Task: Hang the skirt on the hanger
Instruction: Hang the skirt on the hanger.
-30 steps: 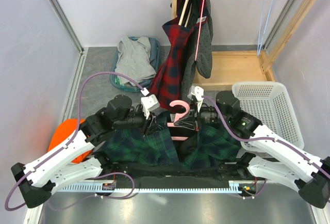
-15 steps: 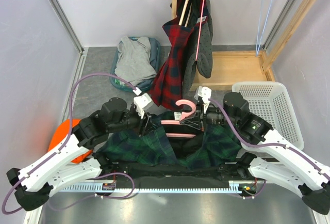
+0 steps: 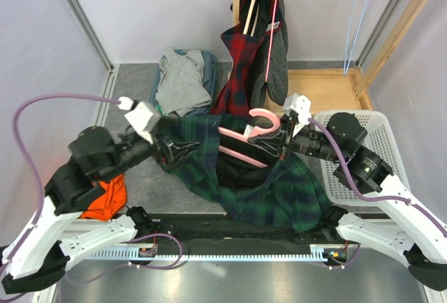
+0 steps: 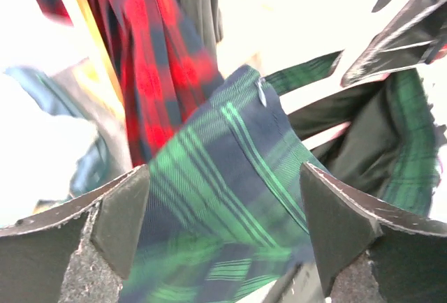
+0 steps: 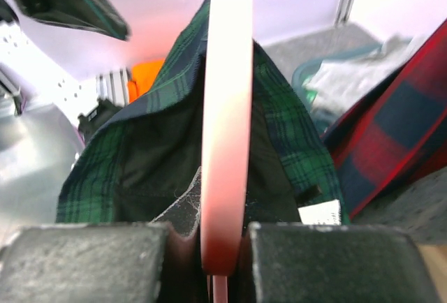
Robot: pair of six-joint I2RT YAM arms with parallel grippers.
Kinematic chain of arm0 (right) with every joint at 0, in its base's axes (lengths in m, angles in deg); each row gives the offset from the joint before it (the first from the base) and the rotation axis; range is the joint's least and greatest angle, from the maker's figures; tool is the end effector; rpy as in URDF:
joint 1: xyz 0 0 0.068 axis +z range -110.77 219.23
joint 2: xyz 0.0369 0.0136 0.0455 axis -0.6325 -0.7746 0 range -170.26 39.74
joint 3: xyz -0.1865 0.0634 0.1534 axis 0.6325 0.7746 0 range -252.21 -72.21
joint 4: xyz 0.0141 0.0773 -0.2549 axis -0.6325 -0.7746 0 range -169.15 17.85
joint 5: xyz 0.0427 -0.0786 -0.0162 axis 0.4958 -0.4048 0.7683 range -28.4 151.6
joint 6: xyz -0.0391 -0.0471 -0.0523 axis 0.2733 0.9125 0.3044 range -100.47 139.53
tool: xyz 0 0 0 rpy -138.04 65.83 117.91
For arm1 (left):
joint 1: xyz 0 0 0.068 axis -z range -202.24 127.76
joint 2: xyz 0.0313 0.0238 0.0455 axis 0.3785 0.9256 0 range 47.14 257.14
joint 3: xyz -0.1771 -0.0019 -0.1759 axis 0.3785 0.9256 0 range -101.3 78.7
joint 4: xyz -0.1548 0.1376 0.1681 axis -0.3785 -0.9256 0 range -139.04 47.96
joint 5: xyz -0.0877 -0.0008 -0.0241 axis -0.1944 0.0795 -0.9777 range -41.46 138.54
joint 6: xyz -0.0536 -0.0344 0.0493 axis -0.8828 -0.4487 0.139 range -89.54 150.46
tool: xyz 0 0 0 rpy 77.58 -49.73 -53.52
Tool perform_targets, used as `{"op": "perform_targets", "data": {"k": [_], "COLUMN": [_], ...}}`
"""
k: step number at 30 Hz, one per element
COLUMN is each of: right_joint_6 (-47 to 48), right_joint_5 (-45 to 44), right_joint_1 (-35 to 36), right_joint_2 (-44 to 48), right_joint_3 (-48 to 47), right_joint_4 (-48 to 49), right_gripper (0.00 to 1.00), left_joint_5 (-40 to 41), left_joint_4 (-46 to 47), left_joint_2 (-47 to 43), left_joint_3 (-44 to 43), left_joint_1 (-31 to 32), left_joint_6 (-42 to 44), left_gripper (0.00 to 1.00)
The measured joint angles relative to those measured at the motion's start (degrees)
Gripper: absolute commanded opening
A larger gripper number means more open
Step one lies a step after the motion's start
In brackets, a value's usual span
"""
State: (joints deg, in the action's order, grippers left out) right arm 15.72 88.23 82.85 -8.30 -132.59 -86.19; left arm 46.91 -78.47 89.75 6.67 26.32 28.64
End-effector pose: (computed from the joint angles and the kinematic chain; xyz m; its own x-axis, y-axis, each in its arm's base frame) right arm 0.1433 0.1795 0.4002 -0.0840 0.0020 -0.9965 -0.9375 0.3387 0.0797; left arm 0.1142 -0.1323 0.4338 -0.1051 0.0712 -0.9919 0.7651 0.6429 -0.0349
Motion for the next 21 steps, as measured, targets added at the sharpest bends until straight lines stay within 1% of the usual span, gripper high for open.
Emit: {"op": "perform_targets", "data": {"k": [6, 10, 13, 18, 20, 21], "right_joint_6": [0.00, -0.07, -0.37, 0.33, 1.16, 1.57], "right_joint_5": [0.55, 3.34, 5.79, 8.46, 8.98, 9.18], "right_joint_1": [-0.02, -0.04, -0.07, 1.62, 2.54, 3.61], "right_joint_2": [-2.91, -7.19, -9.86, -12.85, -13.44, -13.68], "right_joint_3": [-6.03, -9.27, -9.64, -9.77, -10.03, -10.29], "right_joint_4": [-0.26, -1.18, -2.32, -7.30, -9.22, -10.25], "right_gripper": [0.00, 0.00, 0.00, 0.00, 0.00, 0.00], "left_joint_5": [-2.36, -8.46, -13.46, -18.36, -20.33, -21.81], "left_joint_4": [2.80, 3.96, 3.93, 3.04, 2.84, 2.38], "left_joint_2": [-3.98, -3.72, -2.54, 2.93, 5.40, 6.64], "left_joint_3": [-1.66, -2.75, -3.39, -5.95, -6.40, -6.43], "left_joint_1": [0.00, 0.00, 0.00, 0.00, 0.00, 0.00], "left_joint_6": [1.86, 3.61, 4.98, 5.86, 5.92, 5.95], "left_gripper": [0.99, 0.99, 0.99, 0.93, 0.88, 0.84]}}
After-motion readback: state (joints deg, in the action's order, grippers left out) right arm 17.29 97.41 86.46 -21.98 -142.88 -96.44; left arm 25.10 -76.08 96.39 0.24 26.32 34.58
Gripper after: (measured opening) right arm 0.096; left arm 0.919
